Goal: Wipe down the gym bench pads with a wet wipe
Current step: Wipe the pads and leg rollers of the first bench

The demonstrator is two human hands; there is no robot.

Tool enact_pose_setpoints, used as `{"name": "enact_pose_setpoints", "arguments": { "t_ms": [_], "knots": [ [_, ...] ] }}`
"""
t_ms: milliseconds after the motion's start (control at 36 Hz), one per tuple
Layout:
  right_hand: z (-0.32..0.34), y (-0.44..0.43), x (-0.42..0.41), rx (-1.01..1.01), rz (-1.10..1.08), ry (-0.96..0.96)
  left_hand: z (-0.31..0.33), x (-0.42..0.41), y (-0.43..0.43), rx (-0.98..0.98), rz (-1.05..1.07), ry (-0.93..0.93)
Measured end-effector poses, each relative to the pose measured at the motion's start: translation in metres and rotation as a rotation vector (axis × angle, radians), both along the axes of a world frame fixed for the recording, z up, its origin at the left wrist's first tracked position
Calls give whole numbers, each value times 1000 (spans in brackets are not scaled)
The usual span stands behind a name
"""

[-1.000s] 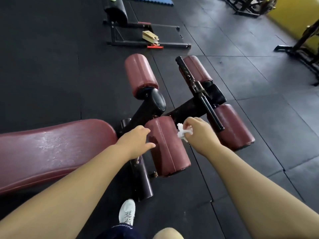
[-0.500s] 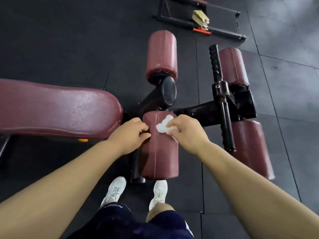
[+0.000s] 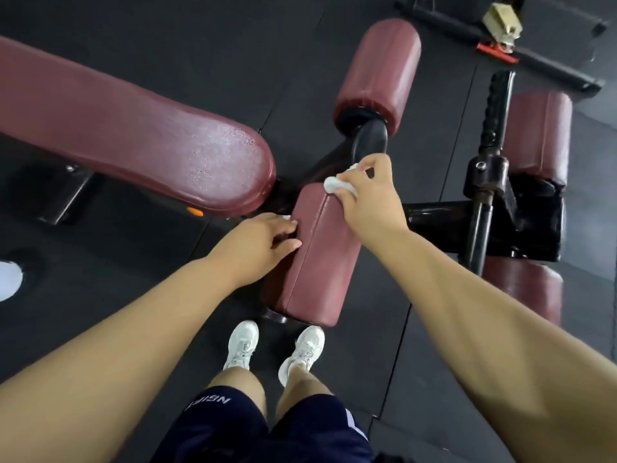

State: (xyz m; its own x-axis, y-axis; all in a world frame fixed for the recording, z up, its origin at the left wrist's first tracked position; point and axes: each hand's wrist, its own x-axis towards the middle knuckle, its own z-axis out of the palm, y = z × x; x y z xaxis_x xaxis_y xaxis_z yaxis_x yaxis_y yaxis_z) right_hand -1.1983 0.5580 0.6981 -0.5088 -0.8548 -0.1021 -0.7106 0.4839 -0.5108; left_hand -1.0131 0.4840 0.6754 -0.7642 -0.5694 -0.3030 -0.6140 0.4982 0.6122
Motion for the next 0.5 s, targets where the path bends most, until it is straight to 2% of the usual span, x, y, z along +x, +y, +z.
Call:
{"name": "enact_pose_setpoints", "arguments": {
  "t_ms": [83,194,389,500],
  "knots": [
    [0,5,3,-4,51,52,-2,2,2,4,-6,10],
    [-2,22,14,-7,60,29,-3,5,1,32,-35,41],
    [-14,84,77,-170,87,13,-8,11,-3,-5,-143,64],
    [-14,109,104,-103,108,-40,-8,14,-4,-21,-192,56]
  ]
}}
